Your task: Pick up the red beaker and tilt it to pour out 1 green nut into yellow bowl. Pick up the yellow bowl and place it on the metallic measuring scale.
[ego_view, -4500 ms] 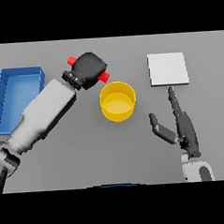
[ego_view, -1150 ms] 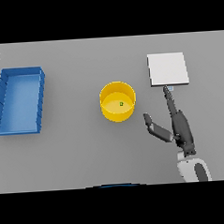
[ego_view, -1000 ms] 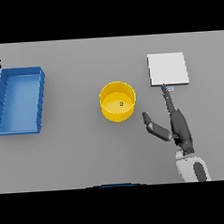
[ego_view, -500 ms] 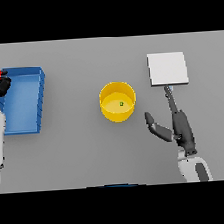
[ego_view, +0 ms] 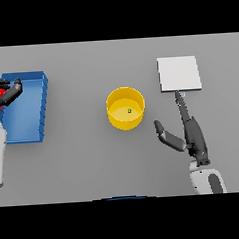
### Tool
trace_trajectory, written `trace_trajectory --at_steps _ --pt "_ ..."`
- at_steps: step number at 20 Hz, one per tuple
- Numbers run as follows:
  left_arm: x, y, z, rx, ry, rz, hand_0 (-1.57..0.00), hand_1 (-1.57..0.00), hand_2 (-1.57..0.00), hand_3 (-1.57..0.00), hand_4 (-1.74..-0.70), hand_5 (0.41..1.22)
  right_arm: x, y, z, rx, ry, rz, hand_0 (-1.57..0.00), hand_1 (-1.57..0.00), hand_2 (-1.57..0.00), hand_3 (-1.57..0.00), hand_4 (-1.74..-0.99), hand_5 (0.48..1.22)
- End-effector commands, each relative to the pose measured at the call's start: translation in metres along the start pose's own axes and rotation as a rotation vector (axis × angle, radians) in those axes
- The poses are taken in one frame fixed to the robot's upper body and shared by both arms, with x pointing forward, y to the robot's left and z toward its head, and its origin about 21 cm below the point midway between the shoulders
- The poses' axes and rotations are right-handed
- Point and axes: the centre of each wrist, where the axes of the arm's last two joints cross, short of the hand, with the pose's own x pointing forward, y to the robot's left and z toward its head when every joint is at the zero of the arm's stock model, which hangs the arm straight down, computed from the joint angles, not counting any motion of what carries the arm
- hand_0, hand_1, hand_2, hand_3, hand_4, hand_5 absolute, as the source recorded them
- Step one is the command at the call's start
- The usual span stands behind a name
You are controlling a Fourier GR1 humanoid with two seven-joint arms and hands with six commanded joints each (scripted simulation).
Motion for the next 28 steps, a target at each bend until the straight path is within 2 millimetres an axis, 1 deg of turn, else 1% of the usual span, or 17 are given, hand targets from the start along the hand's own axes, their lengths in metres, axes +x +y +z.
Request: trace_trajectory --at_steps 1,4,7,8,9,10,11,13,15,18,19,22,23,24,25,26,28 --pt "-0.001 0.000 -0.001 -0.008 0.004 -0.033 -0.49 -0.41 -0.42 -0.39 -0.86 0.657 0.000 0.000 0.000 0.000 -0.003 0.005 0.00 0.00 0.00 0.00 -1.009 0.639" --pt "-0.004 0.000 -0.007 -0.020 -0.009 -0.058 -0.25 -0.21 -0.21 -0.20 -0.81 0.657 0.001 -0.002 0.000 -0.004 -0.001 0.011 0.00 0.00 0.00 0.00 -1.012 0.639" --pt "-0.005 -0.003 -0.008 -0.017 -0.033 -0.040 -0.13 -0.11 -0.11 -0.10 -0.79 0.649 0.001 0.002 0.002 0.015 0.030 0.030 0.00 0.00 0.00 0.00 -1.021 0.640" --pt "-0.006 -0.004 -0.009 -0.009 -0.040 -0.040 -0.10 -0.08 -0.09 -0.08 -0.78 0.651 0.006 -0.003 -0.001 0.027 0.028 0.060 0.00 0.00 0.00 0.00 -1.020 0.640" --pt "-0.002 -0.002 -0.009 0.005 -0.055 -0.041 -0.08 -0.07 -0.07 -0.07 -0.77 0.655 0.008 -0.002 -0.007 0.080 0.008 0.072 0.00 0.00 0.00 0.00 -1.014 0.666" --pt "-0.001 0.000 -0.009 0.014 -0.071 -0.044 -0.07 -0.05 -0.06 -0.05 -0.76 0.657 0.007 -0.004 -0.010 0.131 0.008 0.102 0.00 0.00 0.00 0.00 -1.005 0.669" --pt "-0.003 -0.001 -0.007 0.000 -0.073 -0.044 -0.05 -0.04 -0.04 -0.04 -0.76 0.659 0.012 -0.009 -0.020 0.188 -0.006 0.182 0.00 0.00 0.00 0.00 -1.022 0.674" --pt "-0.002 -0.001 -0.008 -0.003 -0.076 -0.034 -0.03 -0.03 -0.03 -0.03 -0.75 0.662 0.017 -0.019 -0.034 0.313 -0.023 0.338 0.00 0.00 0.00 0.00 -1.071 0.678" --pt "0.000 -0.006 -0.004 -0.009 -0.099 -0.032 -0.02 -0.02 -0.02 -0.02 -0.74 0.668 0.027 -0.020 -0.051 0.407 -0.068 0.475 0.00 0.00 0.00 0.00 -1.122 0.674" --pt "0.003 -0.007 -0.005 -0.006 -0.085 -0.048 -0.01 -0.01 -0.01 -0.01 -0.73 0.680 0.036 -0.014 -0.075 0.558 -0.112 0.641 0.00 0.00 0.00 0.00 -1.192 0.677" --pt "0.000 -0.005 -0.005 -0.009 -0.091 -0.046 -0.01 -0.01 -0.01 -0.01 -0.74 0.685 0.038 -0.010 -0.077 0.609 -0.144 0.678 0.00 0.00 0.00 0.00 -1.197 0.677" --pt "0.000 0.000 -0.007 -0.002 -0.075 -0.055 0.00 0.00 0.00 0.00 -0.74 0.696 0.048 -0.008 -0.095 0.735 -0.219 0.839 0.00 0.00 0.00 0.00 -1.225 0.684" --pt "-0.002 -0.001 -0.007 -0.007 -0.074 -0.054 0.00 0.00 0.00 0.00 -0.74 0.699 0.051 -0.005 -0.101 0.772 -0.231 0.897 0.00 0.00 0.00 0.00 -1.226 0.692" --pt "0.001 0.002 -0.007 -0.002 -0.085 -0.062 0.00 0.00 0.00 0.00 -0.74 0.701 0.052 -0.003 -0.105 0.804 -0.244 0.939 0.00 0.00 0.00 0.00 -1.227 0.698" --pt "0.000 -0.001 -0.005 -0.009 -0.083 -0.063 0.00 0.00 0.00 0.00 -0.74 0.702 0.051 0.003 -0.109 0.835 -0.243 0.987 0.00 0.00 0.00 0.00 -1.223 0.703" --pt "-0.002 -0.002 -0.005 -0.013 -0.081 -0.061 0.00 0.00 0.00 0.00 -0.75 0.704 0.051 0.010 -0.111 0.866 -0.254 1.011 0.00 0.00 0.00 0.00 -1.218 0.707" --pt "-0.001 0.002 -0.005 -0.001 -0.076 -0.055 0.00 0.00 0.00 0.00 -0.75 0.706 0.052 0.016 -0.117 0.929 -0.261 1.054 0.00 0.00 0.00 0.00 -1.213 0.714"
